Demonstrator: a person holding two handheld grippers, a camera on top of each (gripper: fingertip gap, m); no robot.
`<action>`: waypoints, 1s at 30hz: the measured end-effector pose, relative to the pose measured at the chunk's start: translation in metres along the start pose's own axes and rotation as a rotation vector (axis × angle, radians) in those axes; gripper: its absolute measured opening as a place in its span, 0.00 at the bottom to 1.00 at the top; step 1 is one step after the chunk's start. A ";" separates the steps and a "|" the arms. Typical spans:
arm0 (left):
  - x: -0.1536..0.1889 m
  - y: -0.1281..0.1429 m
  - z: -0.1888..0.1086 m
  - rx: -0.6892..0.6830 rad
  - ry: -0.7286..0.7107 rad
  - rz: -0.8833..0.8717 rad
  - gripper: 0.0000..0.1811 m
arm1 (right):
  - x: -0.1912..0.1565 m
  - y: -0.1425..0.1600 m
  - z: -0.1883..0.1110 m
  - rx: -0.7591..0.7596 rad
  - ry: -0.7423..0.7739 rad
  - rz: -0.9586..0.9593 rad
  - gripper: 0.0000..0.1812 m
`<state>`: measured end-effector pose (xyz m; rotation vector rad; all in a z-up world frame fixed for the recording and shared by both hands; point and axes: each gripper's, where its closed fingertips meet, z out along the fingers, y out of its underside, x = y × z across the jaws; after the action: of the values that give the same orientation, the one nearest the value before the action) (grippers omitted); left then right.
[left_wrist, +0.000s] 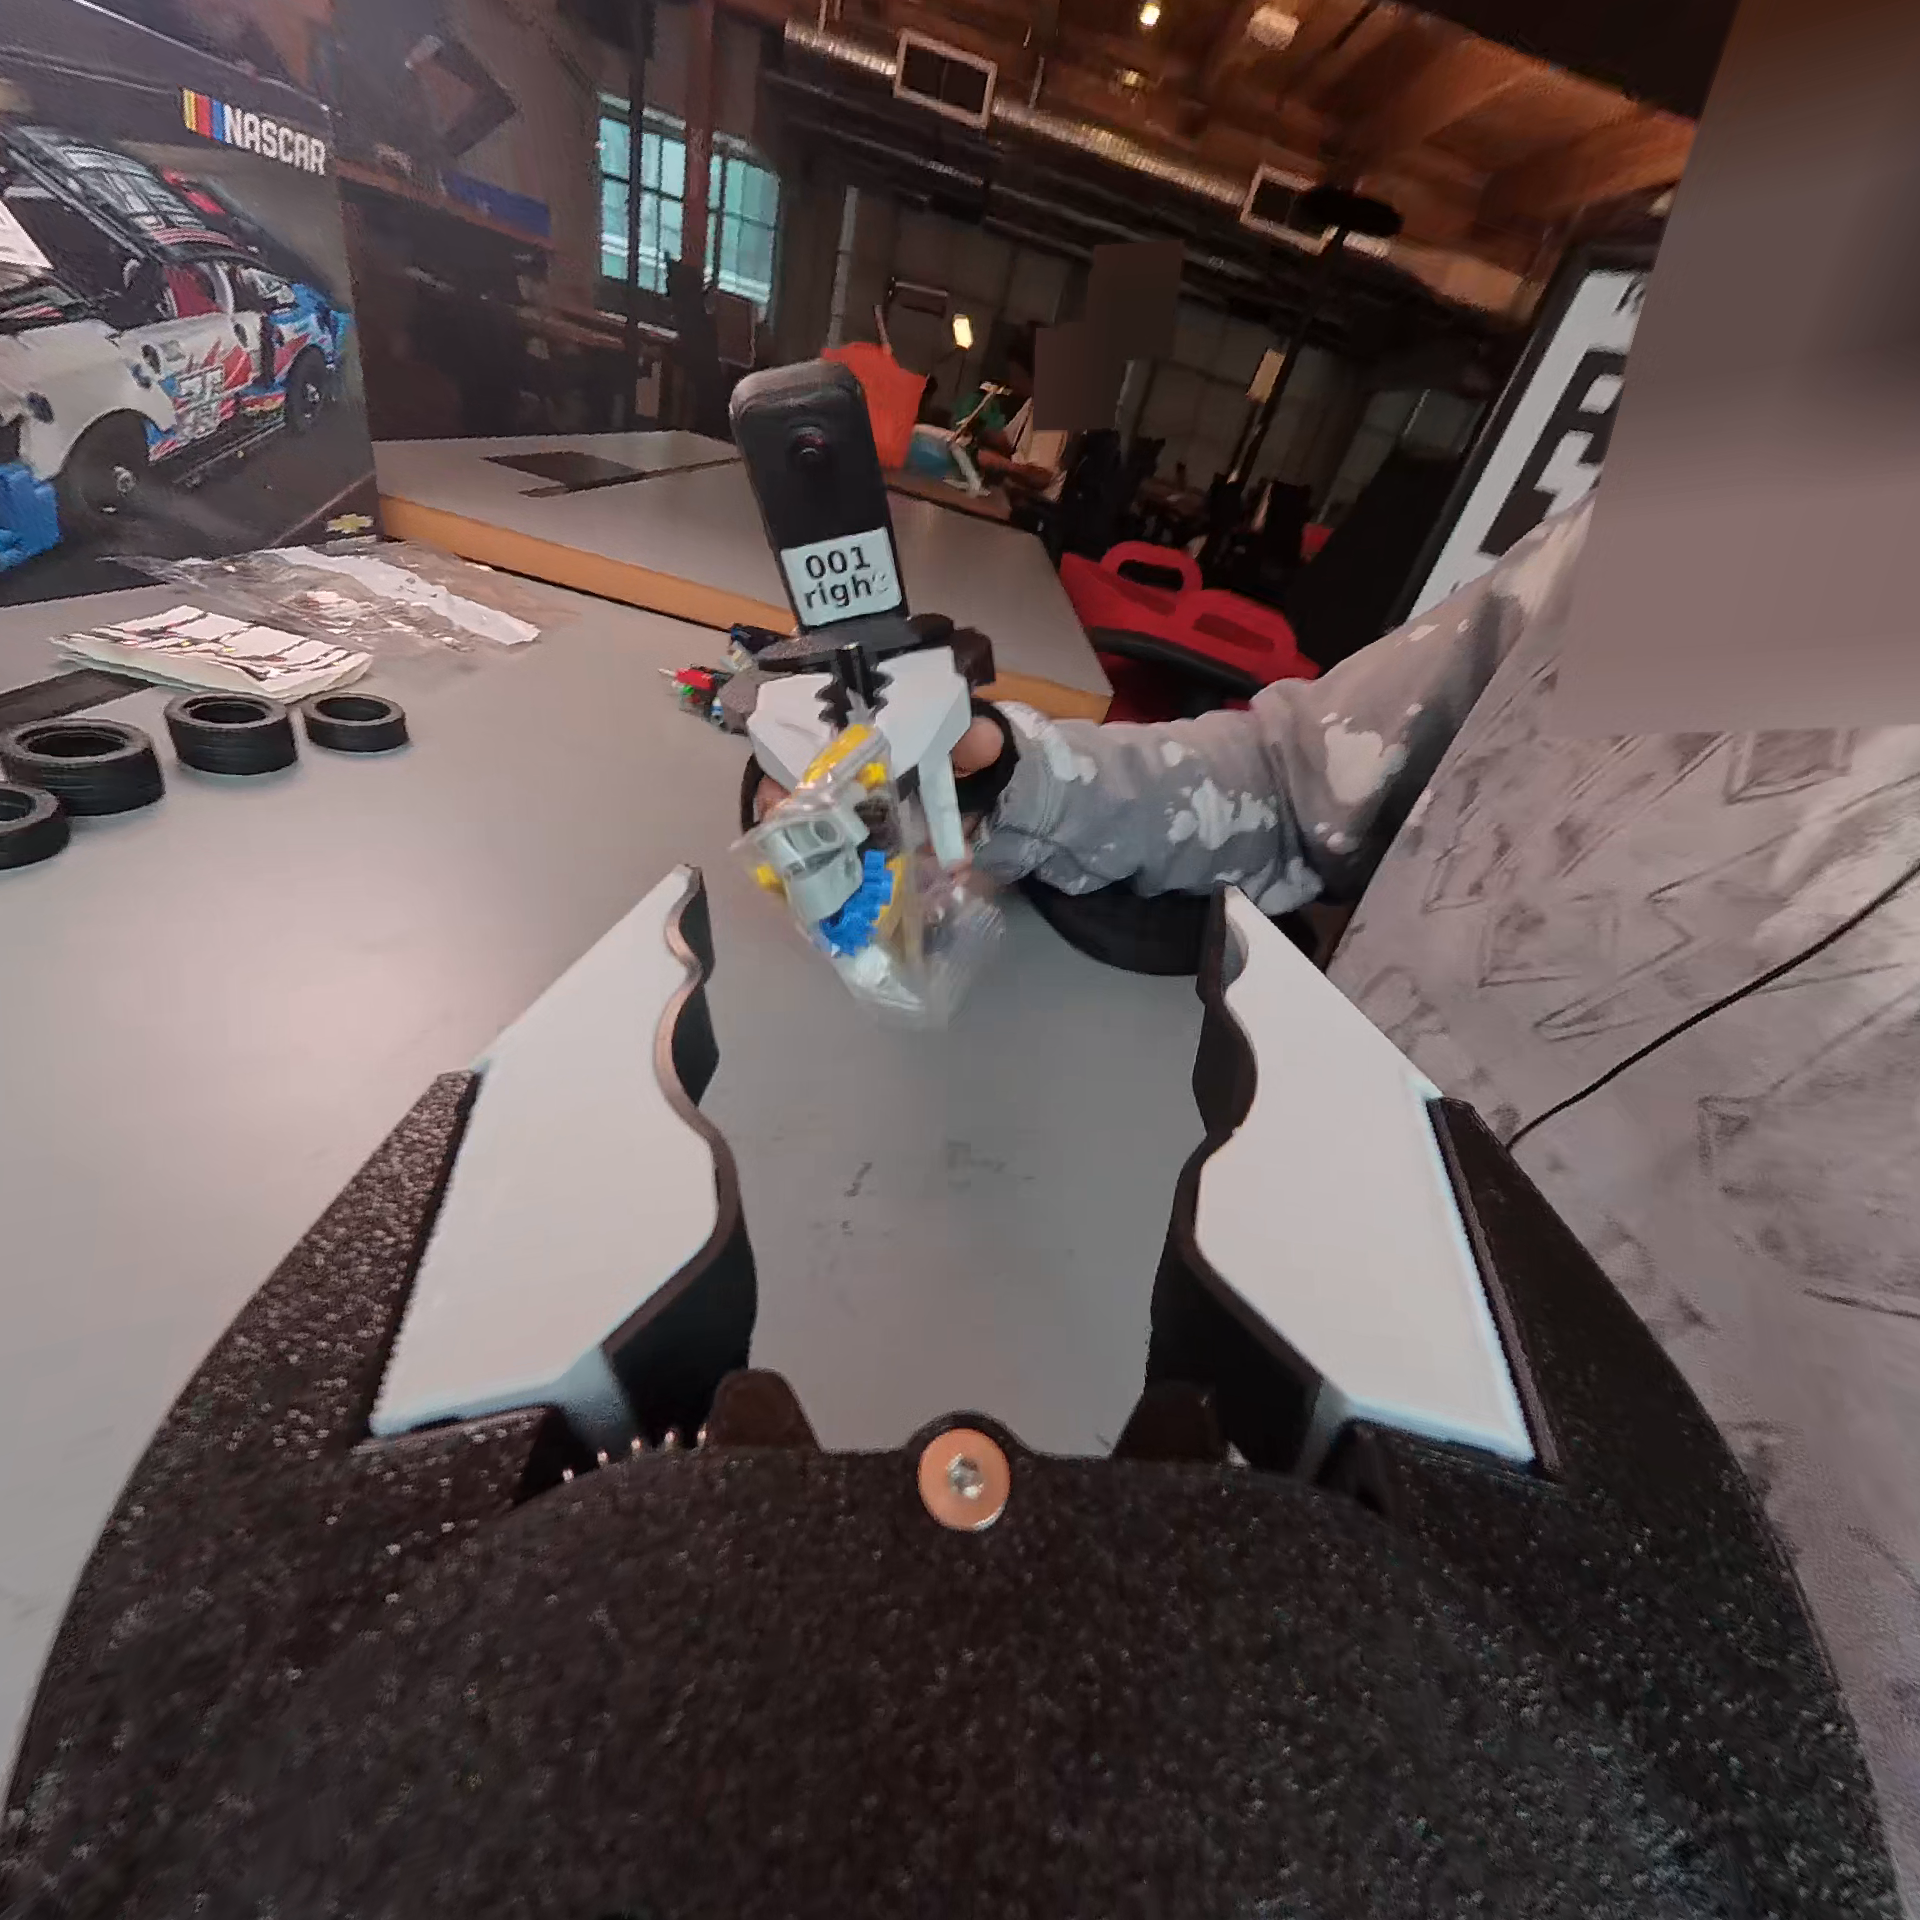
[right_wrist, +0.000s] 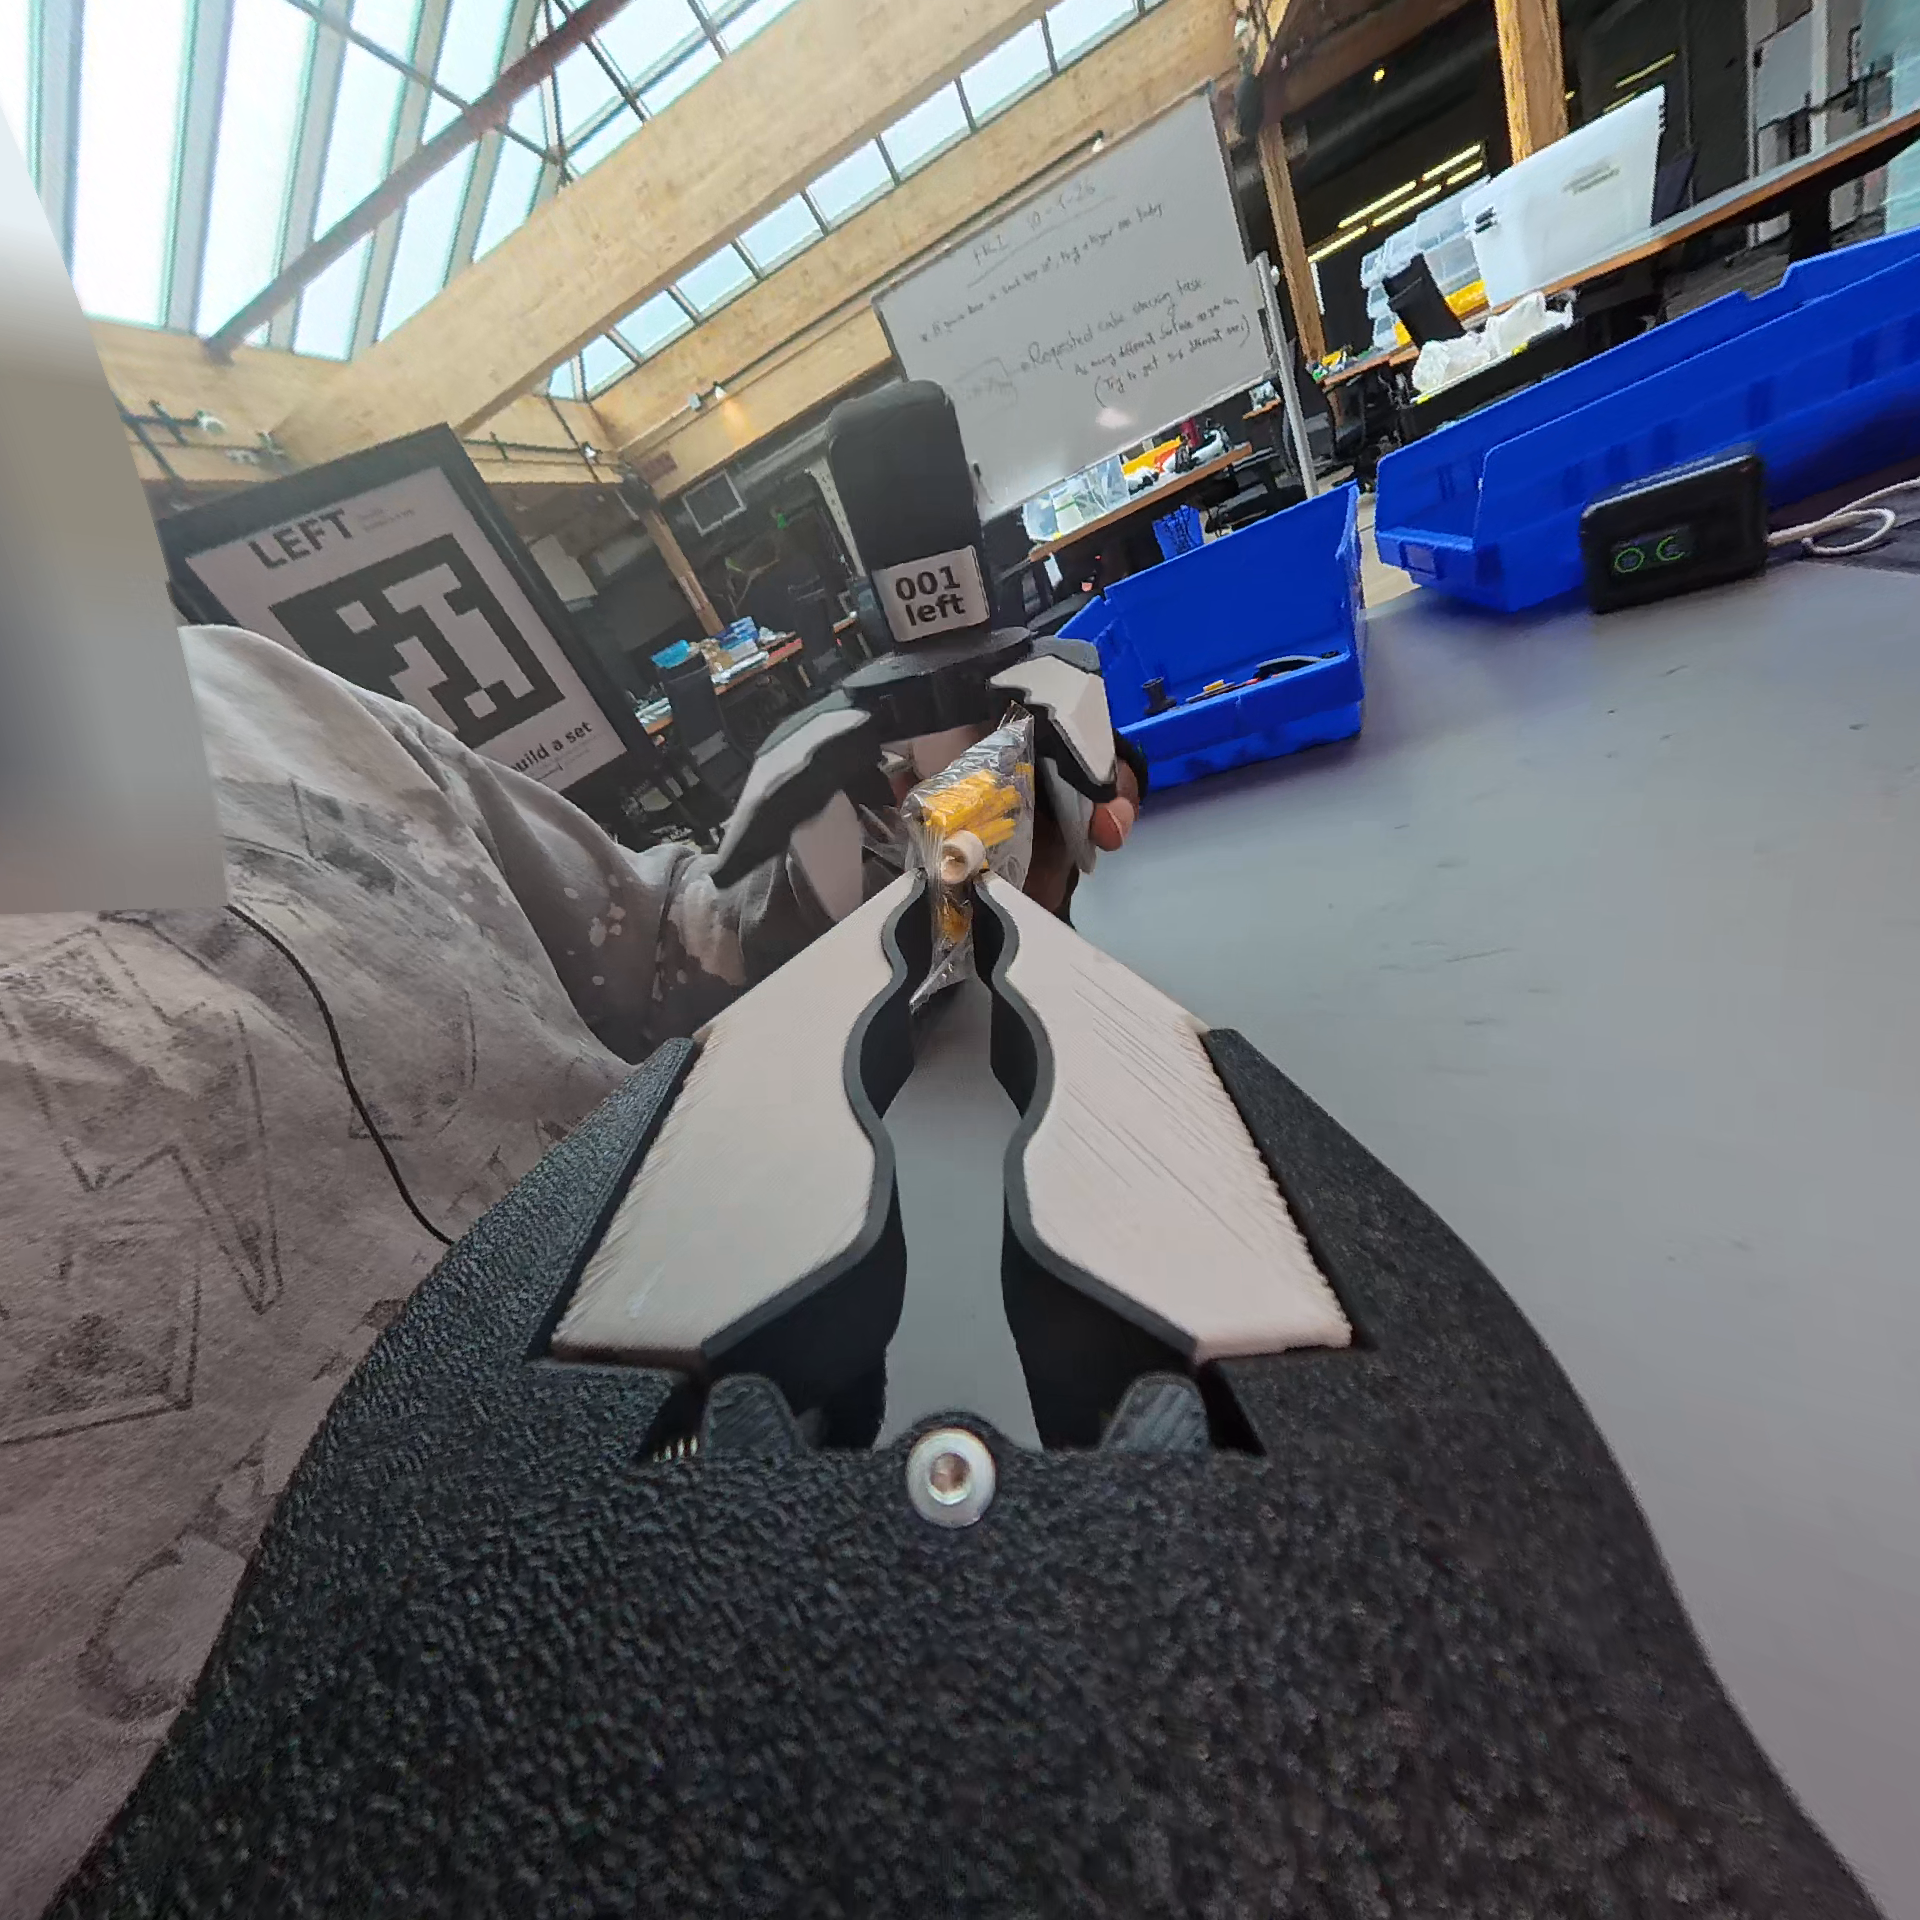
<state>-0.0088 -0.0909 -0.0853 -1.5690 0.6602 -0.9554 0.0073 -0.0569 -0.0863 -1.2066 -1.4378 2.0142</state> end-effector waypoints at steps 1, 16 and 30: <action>-0.004 0.007 0.004 -0.042 -0.047 0.045 0.51 | -0.002 -0.001 0.001 0.008 -0.011 0.011 0.04; -0.008 0.018 0.009 -0.095 -0.019 -0.020 0.13 | -0.007 0.019 0.001 -0.128 -0.008 -0.145 0.04; -0.013 0.014 0.005 -0.084 -0.067 0.011 0.12 | -0.005 0.010 -0.003 -0.115 0.034 -0.225 0.00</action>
<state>-0.0099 -0.0804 -0.1016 -1.6622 0.6686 -0.8729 0.0142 -0.0631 -0.0934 -1.0643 -1.6128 1.7741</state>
